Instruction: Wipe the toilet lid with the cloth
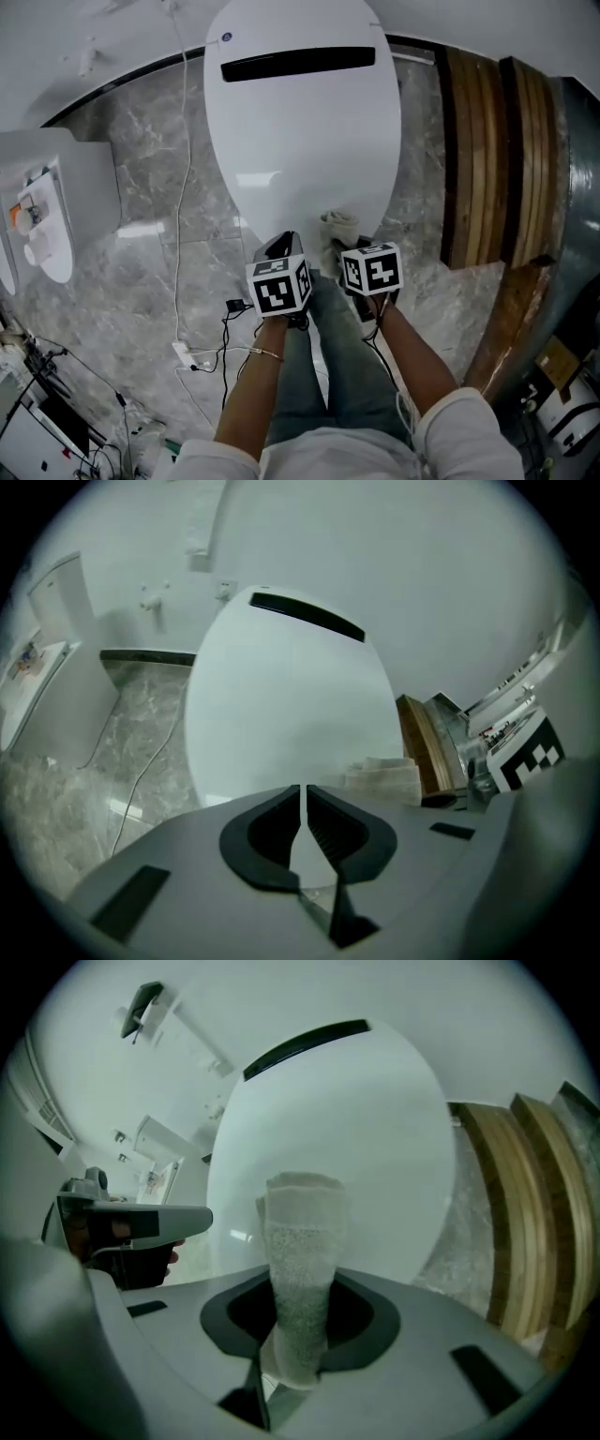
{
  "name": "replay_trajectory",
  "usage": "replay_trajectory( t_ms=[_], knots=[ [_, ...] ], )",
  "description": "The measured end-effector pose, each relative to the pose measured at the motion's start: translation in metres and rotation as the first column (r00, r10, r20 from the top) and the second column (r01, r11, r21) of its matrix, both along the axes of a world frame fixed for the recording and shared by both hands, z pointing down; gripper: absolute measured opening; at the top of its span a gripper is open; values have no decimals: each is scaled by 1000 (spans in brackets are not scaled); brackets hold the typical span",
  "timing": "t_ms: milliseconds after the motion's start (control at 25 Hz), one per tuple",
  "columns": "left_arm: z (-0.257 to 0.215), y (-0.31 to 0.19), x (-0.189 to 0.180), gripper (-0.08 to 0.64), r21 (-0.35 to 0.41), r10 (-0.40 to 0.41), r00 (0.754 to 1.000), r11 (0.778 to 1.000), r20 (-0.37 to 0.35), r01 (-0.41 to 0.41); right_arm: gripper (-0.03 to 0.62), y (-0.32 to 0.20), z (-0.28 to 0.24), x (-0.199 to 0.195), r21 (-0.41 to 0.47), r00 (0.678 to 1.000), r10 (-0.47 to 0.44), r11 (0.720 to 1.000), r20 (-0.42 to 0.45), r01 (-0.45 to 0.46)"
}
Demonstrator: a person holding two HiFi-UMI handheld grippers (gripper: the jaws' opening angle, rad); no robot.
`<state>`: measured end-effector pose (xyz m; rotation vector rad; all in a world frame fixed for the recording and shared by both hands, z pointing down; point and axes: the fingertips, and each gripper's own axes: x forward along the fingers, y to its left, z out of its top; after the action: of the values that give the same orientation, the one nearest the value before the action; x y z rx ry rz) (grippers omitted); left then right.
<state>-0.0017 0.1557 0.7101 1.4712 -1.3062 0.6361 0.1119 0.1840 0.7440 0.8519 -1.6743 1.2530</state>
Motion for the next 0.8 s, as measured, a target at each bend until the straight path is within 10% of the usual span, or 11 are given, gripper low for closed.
replay_trajectory(
  t_ms=[400,800],
  knots=[
    [3,-28,100,35,29,252,967,967,-23,-252,103,-13,6,94,46,976,209,977,-62,-207],
    [-26,-34,89,35,72,244,970,967,-2,-243,101,-14,-13,84,45,974,226,973,1,-225]
  ],
)
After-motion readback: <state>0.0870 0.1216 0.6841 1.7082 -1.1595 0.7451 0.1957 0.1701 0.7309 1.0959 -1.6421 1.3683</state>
